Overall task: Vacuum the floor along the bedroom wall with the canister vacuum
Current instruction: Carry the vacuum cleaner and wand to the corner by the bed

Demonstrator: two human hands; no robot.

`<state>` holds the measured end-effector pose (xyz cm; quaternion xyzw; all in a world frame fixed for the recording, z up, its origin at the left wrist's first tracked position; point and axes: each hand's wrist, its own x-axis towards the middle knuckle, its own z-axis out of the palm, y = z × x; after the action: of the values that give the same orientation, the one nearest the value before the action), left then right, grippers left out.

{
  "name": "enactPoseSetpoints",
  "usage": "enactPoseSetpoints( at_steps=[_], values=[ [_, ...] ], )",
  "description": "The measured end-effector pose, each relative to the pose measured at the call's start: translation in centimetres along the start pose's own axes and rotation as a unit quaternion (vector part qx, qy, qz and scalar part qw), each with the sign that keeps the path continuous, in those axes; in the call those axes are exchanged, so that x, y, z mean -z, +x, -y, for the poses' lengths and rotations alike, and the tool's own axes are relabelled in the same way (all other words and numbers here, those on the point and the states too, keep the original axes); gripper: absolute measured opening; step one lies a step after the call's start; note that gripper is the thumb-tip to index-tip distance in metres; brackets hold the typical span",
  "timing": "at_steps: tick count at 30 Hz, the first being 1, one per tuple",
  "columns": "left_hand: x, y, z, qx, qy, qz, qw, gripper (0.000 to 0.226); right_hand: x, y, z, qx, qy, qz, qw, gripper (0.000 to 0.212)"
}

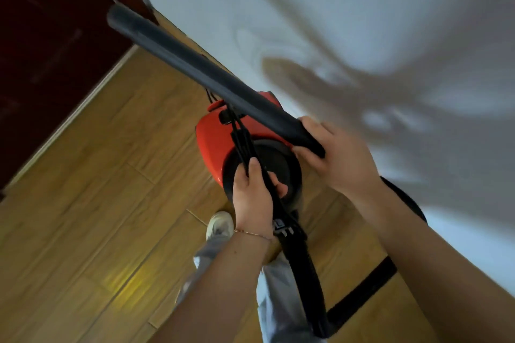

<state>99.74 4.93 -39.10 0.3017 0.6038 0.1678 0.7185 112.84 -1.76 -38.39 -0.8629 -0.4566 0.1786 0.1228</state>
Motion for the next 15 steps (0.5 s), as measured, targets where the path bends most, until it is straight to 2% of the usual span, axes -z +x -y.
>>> enactPoseSetpoints(
  at_steps=[6, 15],
  values=[
    [4.5, -7.9, -10.9, -0.065, -0.042, -0.039, 0.996, 0.026, 10.5, 0.4, 9.2, 0.053, 0.010, -0.001, 0.999, 0.051],
    [14.4, -19.3, -19.2, -0.140, -0.146, -0.139, 0.969, 0.026, 18.1, -3.0, 23.9, 0.235, 0.013, 0.047, 0.971, 0.045]
  ],
)
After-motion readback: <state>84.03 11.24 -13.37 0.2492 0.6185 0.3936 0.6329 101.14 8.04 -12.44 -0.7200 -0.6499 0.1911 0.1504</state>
